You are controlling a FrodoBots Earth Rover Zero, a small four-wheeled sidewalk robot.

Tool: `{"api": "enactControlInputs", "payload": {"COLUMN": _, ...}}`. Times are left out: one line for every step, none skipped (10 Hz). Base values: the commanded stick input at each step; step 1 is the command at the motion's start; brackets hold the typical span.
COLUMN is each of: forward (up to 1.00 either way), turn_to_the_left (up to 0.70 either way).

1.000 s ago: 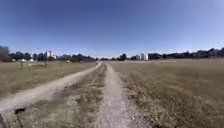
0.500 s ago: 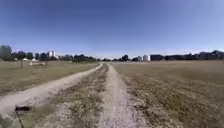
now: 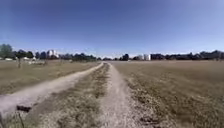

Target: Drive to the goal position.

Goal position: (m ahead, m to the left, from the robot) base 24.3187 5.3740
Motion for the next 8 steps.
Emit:
{"api": "enactControlInputs", "payload": {"forward": 0.69, "turn_to_the_left": 0.06}}
{"api": "enactControlInputs", "payload": {"forward": 0.69, "turn_to_the_left": 0.06}}
{"api": "enactControlInputs", "payload": {"forward": 0.69, "turn_to_the_left": 0.06}}
{"api": "enactControlInputs", "payload": {"forward": 0.69, "turn_to_the_left": 0.06}}
{"api": "enactControlInputs", "payload": {"forward": 0.69, "turn_to_the_left": 0.06}}
{"api": "enactControlInputs", "payload": {"forward": 0.69, "turn_to_the_left": 0.06}}
{"api": "enactControlInputs", "payload": {"forward": 0.69, "turn_to_the_left": 0.06}}
{"api": "enactControlInputs", "payload": {"forward": 0.69, "turn_to_the_left": 0.06}}
